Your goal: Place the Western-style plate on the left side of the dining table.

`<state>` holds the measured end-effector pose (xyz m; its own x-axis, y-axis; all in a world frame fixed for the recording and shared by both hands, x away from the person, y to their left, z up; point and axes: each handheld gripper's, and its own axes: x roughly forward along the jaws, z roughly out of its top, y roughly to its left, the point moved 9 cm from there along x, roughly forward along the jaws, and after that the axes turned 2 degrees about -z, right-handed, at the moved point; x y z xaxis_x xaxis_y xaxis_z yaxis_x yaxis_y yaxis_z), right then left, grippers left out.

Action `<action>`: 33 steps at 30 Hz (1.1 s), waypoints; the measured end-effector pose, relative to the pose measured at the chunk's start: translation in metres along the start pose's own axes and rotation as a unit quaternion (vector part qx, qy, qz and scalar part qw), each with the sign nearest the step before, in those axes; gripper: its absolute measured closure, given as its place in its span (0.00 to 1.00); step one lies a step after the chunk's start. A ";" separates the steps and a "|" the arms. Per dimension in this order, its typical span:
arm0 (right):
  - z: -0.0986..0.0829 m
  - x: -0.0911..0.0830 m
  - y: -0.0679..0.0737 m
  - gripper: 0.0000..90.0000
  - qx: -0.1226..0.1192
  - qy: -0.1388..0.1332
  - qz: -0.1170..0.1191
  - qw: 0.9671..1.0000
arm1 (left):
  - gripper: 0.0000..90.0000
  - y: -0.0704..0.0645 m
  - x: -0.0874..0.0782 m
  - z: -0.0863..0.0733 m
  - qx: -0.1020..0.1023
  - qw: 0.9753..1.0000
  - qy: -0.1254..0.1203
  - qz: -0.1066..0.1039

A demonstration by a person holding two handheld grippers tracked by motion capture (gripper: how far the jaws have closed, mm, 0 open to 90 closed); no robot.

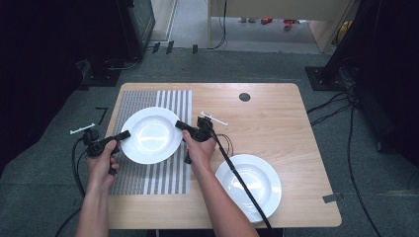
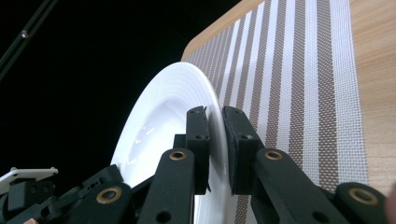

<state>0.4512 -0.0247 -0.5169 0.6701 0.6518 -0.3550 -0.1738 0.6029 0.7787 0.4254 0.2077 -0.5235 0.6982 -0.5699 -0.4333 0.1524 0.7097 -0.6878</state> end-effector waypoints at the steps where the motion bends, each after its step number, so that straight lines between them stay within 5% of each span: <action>1: -0.001 0.004 -0.003 0.92 0.007 0.000 -0.002 1.000 | 0.83 0.004 0.004 -0.001 -0.004 1.000 0.002 0.004; 22: -0.005 0.040 -0.033 0.91 0.040 -0.010 -0.026 0.999 | 0.83 0.030 0.035 0.011 -0.018 0.999 0.008 0.030; 33: -0.007 0.046 -0.037 0.89 -0.004 -0.019 -0.040 0.999 | 0.82 0.036 0.039 0.008 -0.019 0.999 0.006 0.033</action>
<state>0.4833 -0.0142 -0.5652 0.7090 0.5834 -0.3963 -0.1246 0.6567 0.7438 0.4633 0.2139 -0.5603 0.6981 -0.5263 -0.4854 0.0789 0.7304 -0.6785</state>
